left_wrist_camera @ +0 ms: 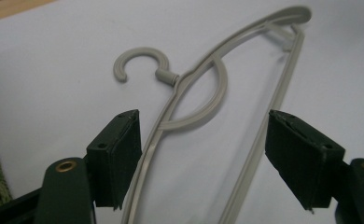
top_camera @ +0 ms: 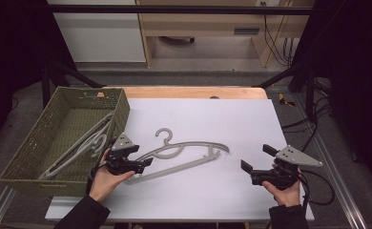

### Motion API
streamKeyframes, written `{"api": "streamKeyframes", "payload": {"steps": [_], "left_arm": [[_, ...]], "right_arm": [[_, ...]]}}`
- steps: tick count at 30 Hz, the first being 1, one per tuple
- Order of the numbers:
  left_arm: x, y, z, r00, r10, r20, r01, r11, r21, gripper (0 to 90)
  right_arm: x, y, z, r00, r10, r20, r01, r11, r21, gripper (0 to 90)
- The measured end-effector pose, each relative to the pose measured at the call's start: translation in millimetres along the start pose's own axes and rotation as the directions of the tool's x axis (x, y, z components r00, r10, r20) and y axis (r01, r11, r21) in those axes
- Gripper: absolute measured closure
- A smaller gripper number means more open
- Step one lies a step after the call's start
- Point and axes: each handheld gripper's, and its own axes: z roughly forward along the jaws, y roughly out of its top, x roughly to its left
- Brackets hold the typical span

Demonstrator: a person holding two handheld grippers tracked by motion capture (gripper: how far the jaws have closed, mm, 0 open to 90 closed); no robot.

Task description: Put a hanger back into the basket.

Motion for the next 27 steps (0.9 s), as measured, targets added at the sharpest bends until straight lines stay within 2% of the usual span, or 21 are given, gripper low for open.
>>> {"api": "streamKeyframes", "payload": {"steps": [4,6,9,11,14,17,22,26,27], "left_arm": [[-0.9,-3.8,10.2,0.9993,0.016,-0.034,-0.015,0.9990,0.041,28.7],[0.3,-5.3,15.6,0.9990,0.009,-0.045,-0.006,0.9983,0.059,30.7],[1.3,-7.0,26.3,0.9970,0.024,-0.073,-0.016,0.9943,0.105,31.9],[2.1,-8.3,33.1,0.9974,0.021,-0.070,-0.012,0.9919,0.127,32.6],[3.4,-11.0,42.0,0.9924,0.043,-0.115,-0.025,0.9878,0.154,34.1],[7.8,-14.6,47.6,0.9915,0.025,-0.128,-0.003,0.9860,0.167,36.2],[9.6,-19.0,54.0,0.9905,0.019,-0.136,0.007,0.9820,0.189,42.2],[10.0,-20.1,56.1,0.9903,0.021,-0.137,0.009,0.9776,0.210,50.6],[9.7,-19.8,55.7,0.9881,0.027,-0.151,0.006,0.9767,0.215,53.3]], "right_arm": [[-0.2,-0.7,1.1,1.0000,-0.001,-0.003,0.001,1.000,0.003,0.9],[0.3,-1.0,1.7,1.0000,0.000,-0.001,0.000,1.000,0.006,0.9],[0.6,-1.2,2.7,1.0000,-0.002,-0.005,0.002,1.000,0.008,0.9],[0.8,-1.3,3.3,1.0000,-0.001,-0.005,0.001,1.000,0.009,0.9],[1.0,-1.6,3.6,1.0000,-0.002,-0.004,0.002,1.000,0.012,0.9],[2.1,-1.4,4.0,1.0000,-0.004,-0.005,0.005,1.000,0.012,0.9],[2.6,-1.8,5.3,1.0000,-0.006,-0.008,0.006,1.000,0.016,0.9],[2.6,-1.9,5.2,1.0000,-0.003,-0.005,0.003,1.000,0.015,0.9],[2.4,-1.8,5.0,1.0000,-0.004,-0.004,0.004,1.000,0.015,0.9]]}}
